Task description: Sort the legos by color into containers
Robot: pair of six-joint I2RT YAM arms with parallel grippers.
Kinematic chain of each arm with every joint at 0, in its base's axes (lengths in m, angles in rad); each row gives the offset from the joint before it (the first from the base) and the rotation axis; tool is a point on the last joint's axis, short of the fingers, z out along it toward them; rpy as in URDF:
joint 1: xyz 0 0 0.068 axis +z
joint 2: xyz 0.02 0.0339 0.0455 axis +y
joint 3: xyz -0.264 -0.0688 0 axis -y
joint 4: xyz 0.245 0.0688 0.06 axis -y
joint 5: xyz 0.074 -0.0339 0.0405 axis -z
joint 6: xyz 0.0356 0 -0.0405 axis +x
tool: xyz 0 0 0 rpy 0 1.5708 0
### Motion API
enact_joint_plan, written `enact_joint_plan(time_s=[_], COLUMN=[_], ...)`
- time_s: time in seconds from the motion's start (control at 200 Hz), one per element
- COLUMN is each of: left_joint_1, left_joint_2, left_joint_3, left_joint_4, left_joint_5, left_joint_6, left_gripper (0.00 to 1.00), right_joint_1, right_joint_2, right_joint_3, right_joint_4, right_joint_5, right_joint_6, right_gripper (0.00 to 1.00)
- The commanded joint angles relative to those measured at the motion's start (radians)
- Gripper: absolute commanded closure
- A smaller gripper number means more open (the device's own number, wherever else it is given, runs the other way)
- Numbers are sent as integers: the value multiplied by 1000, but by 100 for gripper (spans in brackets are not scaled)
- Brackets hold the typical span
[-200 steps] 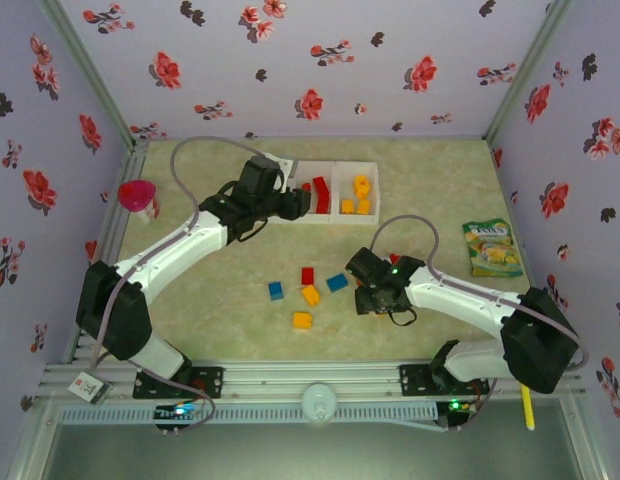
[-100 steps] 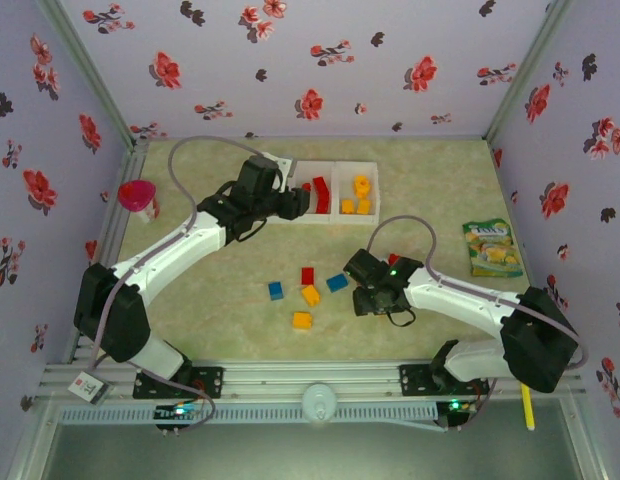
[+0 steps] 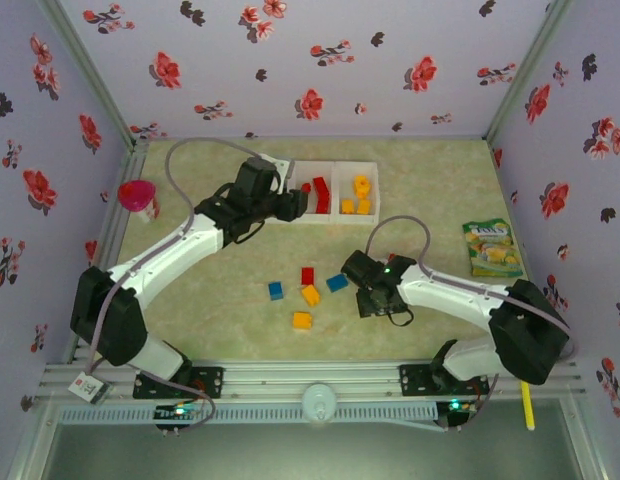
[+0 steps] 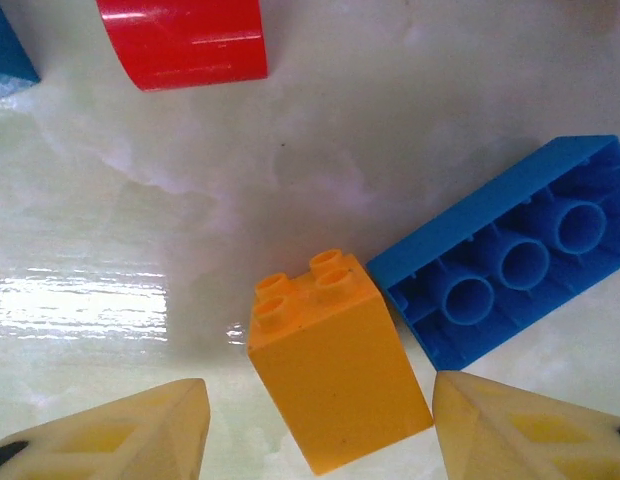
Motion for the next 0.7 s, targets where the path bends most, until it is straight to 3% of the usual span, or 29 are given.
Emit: enact_joint_plan(time_s=[0.0,0.695], left_joint_1=[9,9], left_joint_2=[-39,-66], left_joint_3=[-17,-34], left_joint_4=[-2,-15], left_joint_5=[-18,-35], left_joint_6=[6,14], left_gripper=[45,45], right_joint_1=[5,1], right_joint_2=[15,101], right_joint_3=[35,68], right_joint_4=[12,34], right_joint_5=[-26,10], right_joint_6=[-17,11], right_gripper=[42,48])
